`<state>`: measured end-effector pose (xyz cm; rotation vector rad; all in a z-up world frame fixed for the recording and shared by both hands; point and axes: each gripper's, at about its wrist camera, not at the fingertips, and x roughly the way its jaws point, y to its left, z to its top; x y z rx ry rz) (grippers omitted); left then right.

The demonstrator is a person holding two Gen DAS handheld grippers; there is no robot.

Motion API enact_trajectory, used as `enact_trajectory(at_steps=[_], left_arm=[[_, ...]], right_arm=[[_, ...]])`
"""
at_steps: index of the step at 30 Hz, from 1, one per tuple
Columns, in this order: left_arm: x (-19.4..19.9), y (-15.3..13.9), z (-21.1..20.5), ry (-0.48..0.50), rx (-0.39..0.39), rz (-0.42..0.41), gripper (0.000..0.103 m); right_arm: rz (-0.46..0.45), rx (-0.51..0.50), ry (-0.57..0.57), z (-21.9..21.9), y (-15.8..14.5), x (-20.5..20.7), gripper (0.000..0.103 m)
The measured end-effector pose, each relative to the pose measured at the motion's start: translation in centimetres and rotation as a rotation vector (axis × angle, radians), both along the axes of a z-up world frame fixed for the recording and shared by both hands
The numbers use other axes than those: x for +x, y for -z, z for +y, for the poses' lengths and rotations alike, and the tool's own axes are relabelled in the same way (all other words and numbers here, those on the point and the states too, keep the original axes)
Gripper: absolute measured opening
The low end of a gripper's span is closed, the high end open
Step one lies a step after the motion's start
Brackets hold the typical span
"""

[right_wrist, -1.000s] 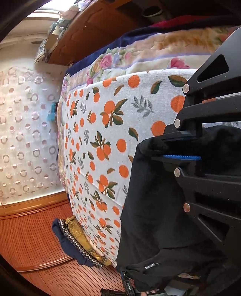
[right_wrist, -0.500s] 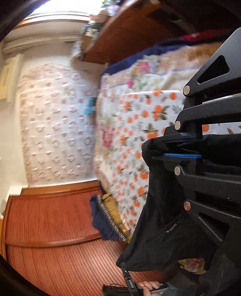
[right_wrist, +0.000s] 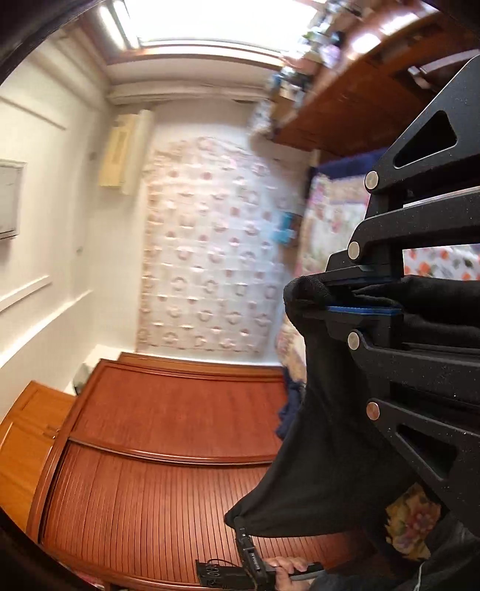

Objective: Fold small clothes
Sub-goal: 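Grasp the shirt edge with both grippers and lift it high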

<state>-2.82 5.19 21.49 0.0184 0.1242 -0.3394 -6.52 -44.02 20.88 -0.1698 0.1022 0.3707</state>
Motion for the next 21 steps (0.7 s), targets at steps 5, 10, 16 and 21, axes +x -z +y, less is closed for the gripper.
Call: enact_trajectory(at_steps=[5,10,16,21], left_arm=[[-0.9,-2.8,1.0,-0.02,-0.014,-0.083,0.011],[0.6,-3.5,1.5,-0.056,-0.008,-0.104,0.011],[9.5,0.9,1.3,-0.129,0.037,0.008,0.011],[21.4,9.0,-0.7,-0.172,0.119,0.139,0.011]], right_arm=[[-0.088,-0.033,0.01,0.8,-2.7,-2.4,0.008],[-0.11,-0.061,0.014,1.7,-2.2,-1.7,0.008],[-0.011,-0.065,0.05,2.3,0.1,6.7,0.008],[0.12,-0.069,0.067,3.5,5.9,17.9,0.008]])
